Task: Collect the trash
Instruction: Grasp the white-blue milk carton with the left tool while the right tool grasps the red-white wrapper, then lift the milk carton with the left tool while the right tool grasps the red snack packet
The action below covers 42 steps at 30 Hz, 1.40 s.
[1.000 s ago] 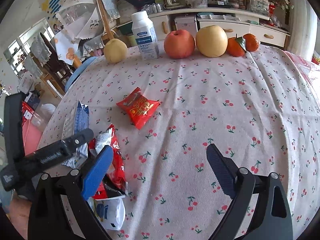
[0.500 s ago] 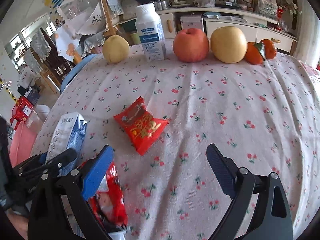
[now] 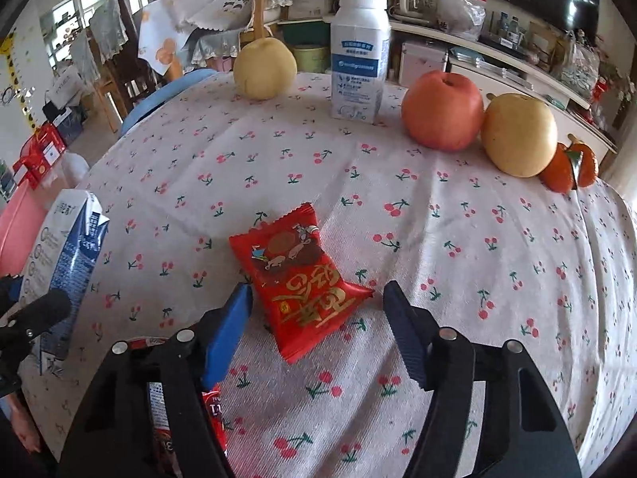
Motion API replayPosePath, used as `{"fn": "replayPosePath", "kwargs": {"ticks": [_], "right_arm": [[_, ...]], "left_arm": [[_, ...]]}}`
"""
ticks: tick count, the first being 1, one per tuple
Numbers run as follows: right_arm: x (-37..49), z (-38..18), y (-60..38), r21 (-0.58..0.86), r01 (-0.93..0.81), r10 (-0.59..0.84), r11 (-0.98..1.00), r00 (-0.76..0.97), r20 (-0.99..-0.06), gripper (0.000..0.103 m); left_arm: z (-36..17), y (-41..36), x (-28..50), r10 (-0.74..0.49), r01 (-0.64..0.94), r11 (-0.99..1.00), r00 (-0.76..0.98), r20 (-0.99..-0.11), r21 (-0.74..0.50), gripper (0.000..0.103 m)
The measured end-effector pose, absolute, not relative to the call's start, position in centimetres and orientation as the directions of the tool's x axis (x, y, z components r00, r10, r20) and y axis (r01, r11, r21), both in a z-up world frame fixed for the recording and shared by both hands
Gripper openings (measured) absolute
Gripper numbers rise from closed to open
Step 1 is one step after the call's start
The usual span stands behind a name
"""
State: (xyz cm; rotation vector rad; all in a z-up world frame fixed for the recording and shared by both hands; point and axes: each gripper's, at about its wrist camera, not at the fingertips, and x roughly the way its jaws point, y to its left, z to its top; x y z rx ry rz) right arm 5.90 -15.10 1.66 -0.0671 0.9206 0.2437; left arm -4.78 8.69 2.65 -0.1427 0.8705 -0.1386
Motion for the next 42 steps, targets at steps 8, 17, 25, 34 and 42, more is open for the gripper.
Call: {"fn": "replayPosePath", "kwargs": {"ticks": [8, 17, 25, 34, 42], "right_arm": [[5.8, 1.6, -14.9, 0.042, -0.242, 0.181, 0.969, 0.586, -0.790, 0.057], [5.1, 1.6, -14.7, 0.033, -0.255, 0.183, 0.966, 0.590, -0.786, 0.049], [3.9, 2.3, -14.8, 0.034, -0.222, 0.169, 0.974, 0.624, -0.763, 0.048], [1.3, 4.6, -14.7, 0.045, -0.180, 0.157, 0.983, 0.679, -0.717, 0.048], [-1.1, 6.6, -14.0, 0.094, -0.161, 0.180, 0.982, 0.697, -0.694, 0.048]], "left_arm": [[2.8, 9.3, -5.1, -0.194, 0.088, 0.980, 0.650, -0.735, -0.181, 0.064], [2.6, 10.5, -5.3, -0.211, 0.101, 0.976, 0.646, -0.734, -0.191, 0.065], [2.8, 12.1, -5.3, -0.221, 0.097, 0.973, 0.651, -0.726, -0.208, 0.065], [3.7, 14.4, -5.6, -0.223, 0.079, 0.970, 0.679, -0.699, -0.231, 0.065], [5.3, 17.0, -6.1, -0.194, 0.040, 0.970, 0.726, -0.660, -0.240, 0.065]]}}
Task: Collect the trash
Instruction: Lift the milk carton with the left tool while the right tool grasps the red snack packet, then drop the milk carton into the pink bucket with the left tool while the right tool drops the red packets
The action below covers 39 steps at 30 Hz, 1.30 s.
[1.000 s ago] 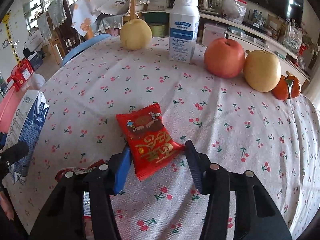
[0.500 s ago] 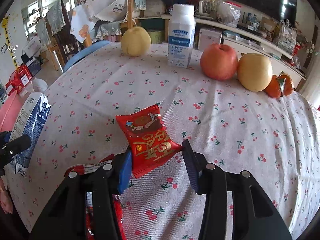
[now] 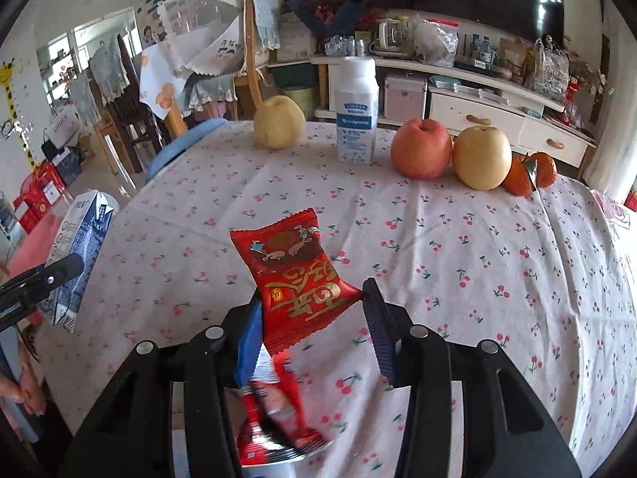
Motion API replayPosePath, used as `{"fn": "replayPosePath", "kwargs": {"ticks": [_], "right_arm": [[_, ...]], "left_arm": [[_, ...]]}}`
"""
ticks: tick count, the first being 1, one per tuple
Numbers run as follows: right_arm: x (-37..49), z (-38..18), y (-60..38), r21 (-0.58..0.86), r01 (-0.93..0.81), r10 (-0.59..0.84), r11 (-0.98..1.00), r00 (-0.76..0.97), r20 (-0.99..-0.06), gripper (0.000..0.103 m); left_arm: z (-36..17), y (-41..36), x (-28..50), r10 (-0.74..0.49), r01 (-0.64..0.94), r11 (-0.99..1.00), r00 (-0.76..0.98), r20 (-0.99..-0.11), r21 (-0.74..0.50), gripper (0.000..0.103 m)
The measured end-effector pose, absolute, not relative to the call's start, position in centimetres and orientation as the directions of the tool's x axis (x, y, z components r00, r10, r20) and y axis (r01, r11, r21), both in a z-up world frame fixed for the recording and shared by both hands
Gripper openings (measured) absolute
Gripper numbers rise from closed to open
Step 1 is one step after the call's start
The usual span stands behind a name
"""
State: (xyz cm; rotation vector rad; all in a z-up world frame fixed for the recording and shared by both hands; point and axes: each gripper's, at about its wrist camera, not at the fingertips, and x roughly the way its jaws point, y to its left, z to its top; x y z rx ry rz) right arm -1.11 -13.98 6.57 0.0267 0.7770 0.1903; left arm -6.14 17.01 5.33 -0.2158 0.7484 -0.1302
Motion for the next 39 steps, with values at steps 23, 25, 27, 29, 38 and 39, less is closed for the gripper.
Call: {"fn": "replayPosePath", "kwargs": {"ticks": [23, 25, 27, 29, 38, 39], "right_arm": [[-5.9, 11.7, 12.4, -0.024, -0.540, 0.396, 0.841, 0.646, -0.653, 0.048], [-5.9, 11.7, 15.1, -0.045, -0.573, 0.408, 0.818, 0.634, -0.657, 0.048], [-6.0, 11.6, 18.2, -0.066, -0.612, 0.424, 0.788, 0.618, -0.662, 0.048], [-6.1, 11.3, 20.8, -0.083, -0.639, 0.434, 0.765, 0.605, -0.668, 0.048], [-5.3, 8.8, 27.5, -0.118, -0.693, 0.432, 0.712, 0.564, -0.704, 0.064], [-5.4, 8.6, 27.5, -0.109, -0.693, 0.439, 0.713, 0.561, -0.702, 0.075]], "left_arm": [[8.5, 35.6, -10.5, 0.107, -0.335, 0.884, 0.824, -0.556, -0.326, 0.065], [8.2, 37.7, -11.0, 0.139, -0.383, 0.857, 0.817, -0.560, -0.345, 0.065], [7.8, 39.9, -11.5, 0.157, -0.421, 0.827, 0.810, -0.565, -0.373, 0.065], [7.5, 41.4, -11.7, 0.159, -0.442, 0.804, 0.804, -0.573, -0.397, 0.065], [5.9, 44.3, -10.8, 0.179, -0.507, 0.770, 0.754, -0.632, -0.387, 0.070], [5.9, 44.5, -10.7, 0.181, -0.511, 0.768, 0.752, -0.634, -0.387, 0.078]]}}
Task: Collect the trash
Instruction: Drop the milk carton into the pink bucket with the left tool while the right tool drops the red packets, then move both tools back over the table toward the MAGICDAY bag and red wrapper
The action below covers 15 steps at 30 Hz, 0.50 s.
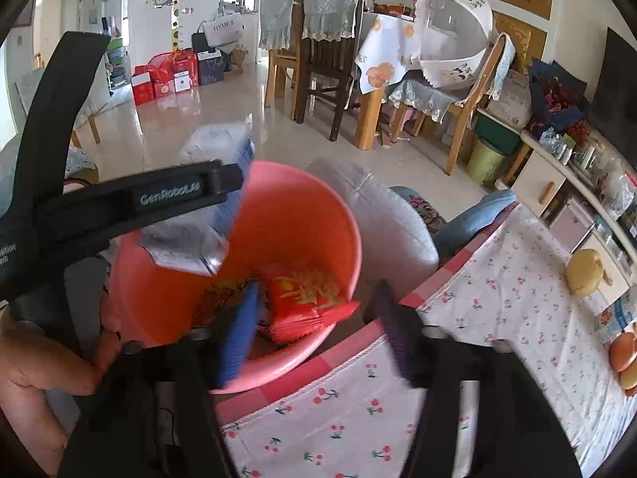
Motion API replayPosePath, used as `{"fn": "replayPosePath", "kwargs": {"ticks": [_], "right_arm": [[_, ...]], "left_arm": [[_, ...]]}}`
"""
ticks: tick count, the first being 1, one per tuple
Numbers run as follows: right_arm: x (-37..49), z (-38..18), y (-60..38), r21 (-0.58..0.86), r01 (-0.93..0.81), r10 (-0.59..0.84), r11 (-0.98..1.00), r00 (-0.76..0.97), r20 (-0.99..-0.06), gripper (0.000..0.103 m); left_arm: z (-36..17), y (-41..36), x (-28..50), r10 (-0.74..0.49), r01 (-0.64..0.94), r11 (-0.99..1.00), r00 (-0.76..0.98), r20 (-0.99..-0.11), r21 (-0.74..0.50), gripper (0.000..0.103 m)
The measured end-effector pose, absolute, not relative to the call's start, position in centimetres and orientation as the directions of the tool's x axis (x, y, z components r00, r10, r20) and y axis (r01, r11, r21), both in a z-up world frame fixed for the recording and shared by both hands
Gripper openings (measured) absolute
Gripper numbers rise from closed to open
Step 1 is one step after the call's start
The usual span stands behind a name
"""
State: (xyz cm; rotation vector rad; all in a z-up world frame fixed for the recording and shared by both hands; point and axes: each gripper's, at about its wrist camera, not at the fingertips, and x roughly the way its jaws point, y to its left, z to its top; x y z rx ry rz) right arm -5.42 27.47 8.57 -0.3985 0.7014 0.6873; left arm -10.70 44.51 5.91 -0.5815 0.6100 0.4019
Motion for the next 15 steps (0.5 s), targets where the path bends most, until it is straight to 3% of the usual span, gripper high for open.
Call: {"fn": "replayPosePath", "kwargs": {"ticks": [1, 6, 15], "right_arm": [[-5.7, 8.5, 27.1, -0.103, -0.683, 0.440, 0.723, 0.570, -0.694, 0.082], [-6.0, 8.6, 24.1, -0.073, -0.625, 0.420, 0.777, 0.602, -0.679, 0.089], [-7.9, 8.1, 18.4, -0.008, -0.536, 0.386, 0.844, 0.619, -0.683, 0.089]], "left_arm": [[6.0, 44.8, -10.7, 0.188, -0.517, 0.766, 0.749, -0.635, -0.383, 0.085], [6.1, 44.7, -10.8, 0.211, -0.535, 0.761, 0.739, -0.640, -0.366, 0.088], [7.4, 41.7, -10.3, 0.192, -0.458, 0.821, 0.784, -0.591, -0.342, 0.093]]}}
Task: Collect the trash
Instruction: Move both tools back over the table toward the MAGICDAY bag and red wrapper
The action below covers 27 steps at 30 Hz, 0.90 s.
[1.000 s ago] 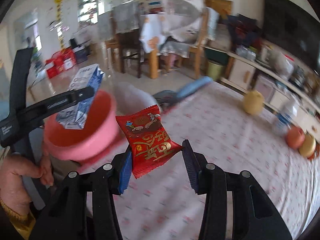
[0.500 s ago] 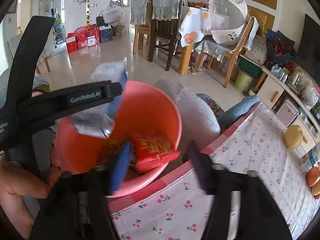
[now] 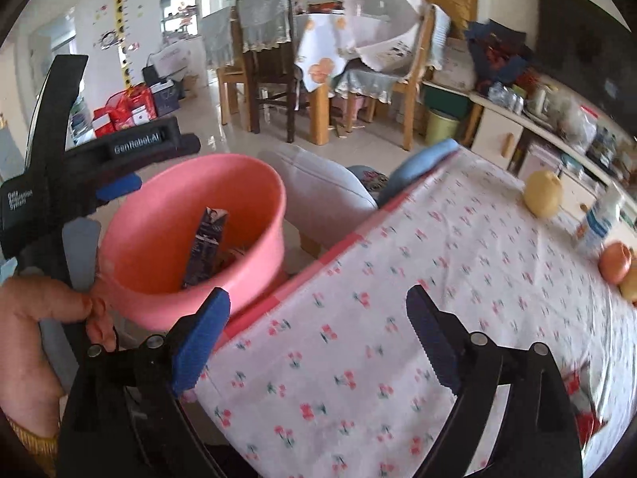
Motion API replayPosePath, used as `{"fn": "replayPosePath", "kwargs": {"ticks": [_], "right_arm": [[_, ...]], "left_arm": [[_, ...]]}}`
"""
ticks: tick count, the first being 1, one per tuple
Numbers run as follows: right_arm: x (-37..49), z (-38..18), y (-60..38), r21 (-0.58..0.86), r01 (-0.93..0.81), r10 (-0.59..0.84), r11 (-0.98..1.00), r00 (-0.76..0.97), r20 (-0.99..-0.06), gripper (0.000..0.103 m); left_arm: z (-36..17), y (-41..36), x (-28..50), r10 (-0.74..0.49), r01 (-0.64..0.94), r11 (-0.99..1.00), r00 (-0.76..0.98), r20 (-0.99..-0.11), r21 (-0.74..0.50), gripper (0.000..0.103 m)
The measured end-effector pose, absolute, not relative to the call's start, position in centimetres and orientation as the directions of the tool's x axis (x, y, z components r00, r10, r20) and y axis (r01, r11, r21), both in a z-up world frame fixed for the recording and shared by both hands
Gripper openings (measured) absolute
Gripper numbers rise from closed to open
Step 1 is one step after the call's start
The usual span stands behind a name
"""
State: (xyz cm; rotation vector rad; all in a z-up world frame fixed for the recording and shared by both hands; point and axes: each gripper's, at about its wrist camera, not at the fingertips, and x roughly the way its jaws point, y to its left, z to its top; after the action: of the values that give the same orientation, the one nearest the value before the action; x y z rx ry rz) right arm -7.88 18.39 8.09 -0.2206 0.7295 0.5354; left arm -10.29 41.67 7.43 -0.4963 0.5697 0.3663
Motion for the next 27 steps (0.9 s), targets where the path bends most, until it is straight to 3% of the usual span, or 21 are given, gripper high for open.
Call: {"fn": "replayPosePath", "kwargs": {"ticks": [12, 27], "right_arm": [[-11.3, 7.3, 12.1, 0.025, -0.445, 0.344, 0.895, 0.653, -0.675, 0.093], [-14.5, 7.4, 6.2, 0.045, -0.365, 0.305, 0.930, 0.699, -0.647, 0.093]], "left_arm": [[8.3, 36.1, -9.7, 0.102, -0.314, 0.897, 0.832, -0.545, -0.311, 0.093], [7.6, 29.6, -9.7, 0.039, -0.173, 0.968, 0.820, -0.571, -0.183, 0.093]]}}
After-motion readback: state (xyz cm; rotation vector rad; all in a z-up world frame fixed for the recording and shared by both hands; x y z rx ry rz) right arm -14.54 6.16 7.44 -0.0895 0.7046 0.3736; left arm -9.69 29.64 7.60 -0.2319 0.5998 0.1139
